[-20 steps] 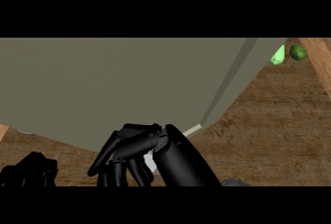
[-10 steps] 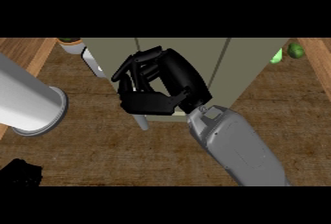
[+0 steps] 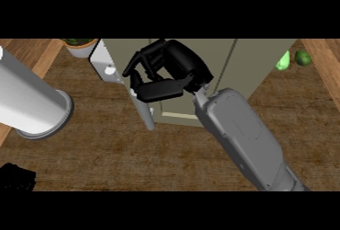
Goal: Pick up the bottled water, place it into the cabinet and close the cabinet
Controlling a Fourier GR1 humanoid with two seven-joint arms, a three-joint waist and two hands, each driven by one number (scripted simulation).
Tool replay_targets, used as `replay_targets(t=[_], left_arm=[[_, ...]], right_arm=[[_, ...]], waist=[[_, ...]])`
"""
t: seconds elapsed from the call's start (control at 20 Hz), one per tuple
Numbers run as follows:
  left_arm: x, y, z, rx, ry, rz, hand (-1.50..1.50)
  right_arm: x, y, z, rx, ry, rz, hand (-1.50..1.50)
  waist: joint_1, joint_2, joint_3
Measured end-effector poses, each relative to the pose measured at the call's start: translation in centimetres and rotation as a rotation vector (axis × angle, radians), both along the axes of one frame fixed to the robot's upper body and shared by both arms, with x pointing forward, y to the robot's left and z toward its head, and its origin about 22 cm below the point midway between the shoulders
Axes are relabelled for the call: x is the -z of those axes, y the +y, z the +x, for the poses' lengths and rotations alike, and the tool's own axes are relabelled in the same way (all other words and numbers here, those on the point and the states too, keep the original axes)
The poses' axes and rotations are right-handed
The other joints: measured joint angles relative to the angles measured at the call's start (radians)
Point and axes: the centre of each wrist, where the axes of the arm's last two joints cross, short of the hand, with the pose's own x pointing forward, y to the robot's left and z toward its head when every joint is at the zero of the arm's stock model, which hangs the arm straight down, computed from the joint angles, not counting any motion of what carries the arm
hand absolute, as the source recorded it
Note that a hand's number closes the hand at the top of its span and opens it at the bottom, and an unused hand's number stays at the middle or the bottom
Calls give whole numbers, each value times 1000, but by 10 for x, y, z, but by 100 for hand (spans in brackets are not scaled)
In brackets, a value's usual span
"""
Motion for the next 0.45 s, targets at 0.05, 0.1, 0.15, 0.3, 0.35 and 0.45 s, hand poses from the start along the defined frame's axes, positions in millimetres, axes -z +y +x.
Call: replay_targets(t=[0.05,0.1,0.15,0.3,0.35,0.45], left_arm=[[0,-1,1,4,-2,1,150],[-1,-1,2,6,-5,0,150],[-1,-2,2,11,-7,2,150],[-2,0,3,11,-10,6,150],[-4,-1,4,11,-12,9,150],[-4,-2,6,12,-13,8,150]], right_arm=[[1,-1,2,-15,-4,3,150],[1,-2,4,-27,-7,4,150],[2,-3,7,-37,-15,5,150],[3,-6,12,-68,-32,2,150],[4,-7,13,-73,-38,4,150],[3,-7,16,-91,-42,-4,150]], waist=[[1,0,-1],[2,-1,-3],[6,-2,-3],[12,-3,-6],[13,-3,-7],[12,-3,-9]])
